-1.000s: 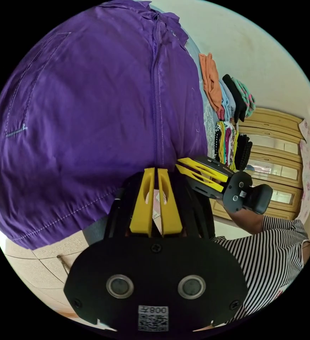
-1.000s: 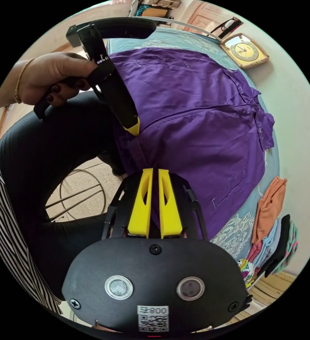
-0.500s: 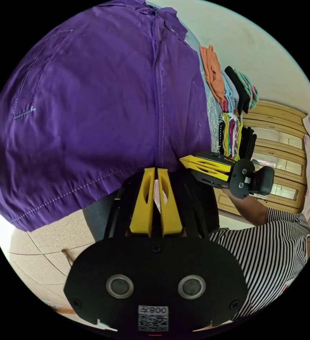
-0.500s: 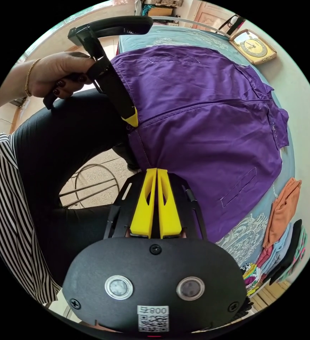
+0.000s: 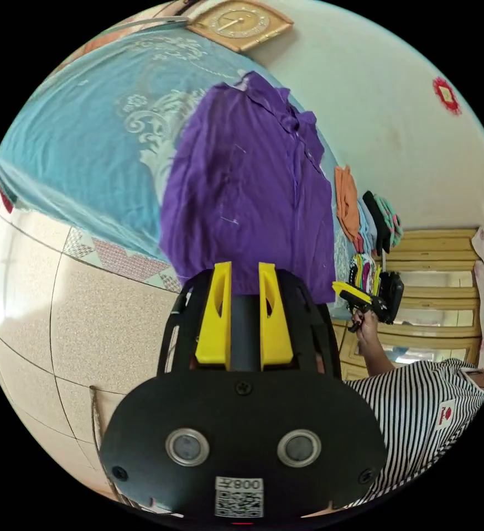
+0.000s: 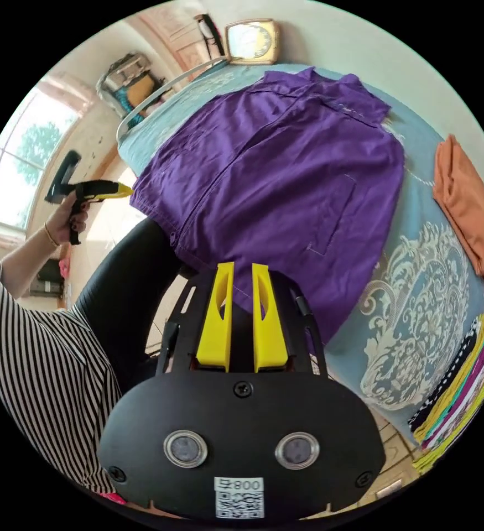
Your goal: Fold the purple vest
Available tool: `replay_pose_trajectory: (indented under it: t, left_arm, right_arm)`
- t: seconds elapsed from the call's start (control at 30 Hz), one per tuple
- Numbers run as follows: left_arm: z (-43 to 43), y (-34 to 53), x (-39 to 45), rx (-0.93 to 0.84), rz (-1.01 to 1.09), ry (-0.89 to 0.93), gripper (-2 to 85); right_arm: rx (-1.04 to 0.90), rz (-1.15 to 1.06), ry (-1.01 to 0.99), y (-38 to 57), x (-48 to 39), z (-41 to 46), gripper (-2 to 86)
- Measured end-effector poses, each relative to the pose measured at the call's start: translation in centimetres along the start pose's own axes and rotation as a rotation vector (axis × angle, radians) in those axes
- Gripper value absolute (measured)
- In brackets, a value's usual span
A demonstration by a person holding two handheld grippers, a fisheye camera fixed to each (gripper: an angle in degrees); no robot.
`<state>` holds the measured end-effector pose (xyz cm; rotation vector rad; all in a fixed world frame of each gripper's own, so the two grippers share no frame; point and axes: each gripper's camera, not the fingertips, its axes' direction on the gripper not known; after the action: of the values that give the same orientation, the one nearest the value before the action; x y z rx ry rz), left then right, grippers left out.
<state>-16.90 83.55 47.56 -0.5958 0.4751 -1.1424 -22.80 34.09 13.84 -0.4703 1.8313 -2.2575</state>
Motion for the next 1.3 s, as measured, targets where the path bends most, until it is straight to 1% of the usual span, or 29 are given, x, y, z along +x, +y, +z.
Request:
replay_pose_trajectory:
  t: [0.03, 0.1, 0.13, 0.2, 0.27, 0.33, 0.4, 0.47, 0.53, 0.57, 0.6, 0.7, 0.83, 0.87, 0.9, 1.03, 1.13, 1.23, 1.3]
  left_arm:
    - [-0.5, -0.1, -0.8, 0.022, -0.016, -0.004, 8.4]
    - [-1.3, -1.4, -3.5, 0.064, -0.071, -0.022, 9.1]
    - [-1.4, -1.8, -3.9, 0.066, -0.075, -0.024, 9.2]
    - [-1.4, -3.7, -4.4, 0.075, -0.065, -0.071, 9.5]
    - [-1.3, -5.2, -4.4, 0.097, -0.051, -0.099, 9.4]
    - [-0.8, -6.6, -4.4, 0.098, -0.044, -0.090, 9.2]
    - [0.8, -8.1, -4.5, 0.036, -0.032, -0.131, 8.2]
    - [1.7, -8.7, -4.5, -0.011, -0.027, -0.211, 6.1]
    - [1.9, -8.8, -4.4, -0.036, 0.005, -0.254, 3.8]
    - [1.8, -8.9, -4.4, -0.055, 0.036, -0.236, 3.0]
    - [1.2, -8.8, -4.5, -0.034, 0.047, -0.230, 2.5]
    - [0.1, -8.3, -5.2, 0.017, 0.060, -0.211, 2.0]
    - [0.9, -7.4, -7.8, 0.019, -0.025, -0.163, 2.9]
    - [0.7, -6.9, -8.4, 0.044, -0.041, -0.147, 3.7]
    - [0.4, -6.2, -8.8, 0.066, -0.049, -0.132, 4.7]
    - [-0.8, -3.5, -10.6, 0.086, -0.056, -0.100, 7.9]
    - [-1.7, 0.0, -12.8, 0.105, -0.077, -0.028, 10.2]
    - [-1.3, 3.7, -15.4, 0.105, -0.121, 0.069, 11.8]
    - [-0.3, 5.9, -17.2, 0.085, -0.144, 0.174, 12.7]
  right_arm:
    - [0.021, 0.046, 0.003, 0.4, 1.7, -0.6, 6.9]
    - [0.098, 0.220, -0.021, 2.0, 9.2, -2.1, 7.9]
    - [0.111, 0.259, -0.034, 2.3, 11.1, -2.4, 8.0]
    - [0.158, 0.384, -0.069, 2.9, 17.8, -2.8, 8.7]
    - [0.167, 0.434, -0.055, 2.7, 21.4, -2.6, 9.4]
    - [0.163, 0.484, -0.066, 2.2, 24.3, -1.8, 10.0]
    - [0.136, 0.525, -0.127, 1.5, 27.3, 0.3, 9.9]
    - [0.085, 0.545, -0.133, 1.2, 28.7, 2.3, 8.4]
    - [0.068, 0.562, -0.080, 1.5, 29.3, 3.1, 3.9]
    - [0.061, 0.536, -0.085, 1.7, 29.6, 3.4, 2.7]
    - [0.050, 0.512, -0.095, 1.9, 29.9, 3.7, 1.9]
    - [0.071, 0.484, -0.041, 2.6, 30.4, 3.1, 1.1]
    - [0.019, 0.452, 0.017, 2.6, 30.3, 5.1, 1.2]
    - [-0.013, 0.455, 0.036, 2.7, 30.6, 6.2, 1.6]
    - [-0.006, 0.464, 0.049, 3.0, 30.9, 6.5, 2.2]
    - [0.014, 0.517, -0.021, 5.7, 33.0, 6.5, 5.7]
    - [0.057, 0.552, -0.074, 9.7, 34.0, 6.1, 6.9]
    - [0.096, 0.566, -0.159, 14.5, 34.0, 6.1, 7.7]
    - [0.100, 0.597, -0.252, 18.3, 33.8, 7.0, 8.2]
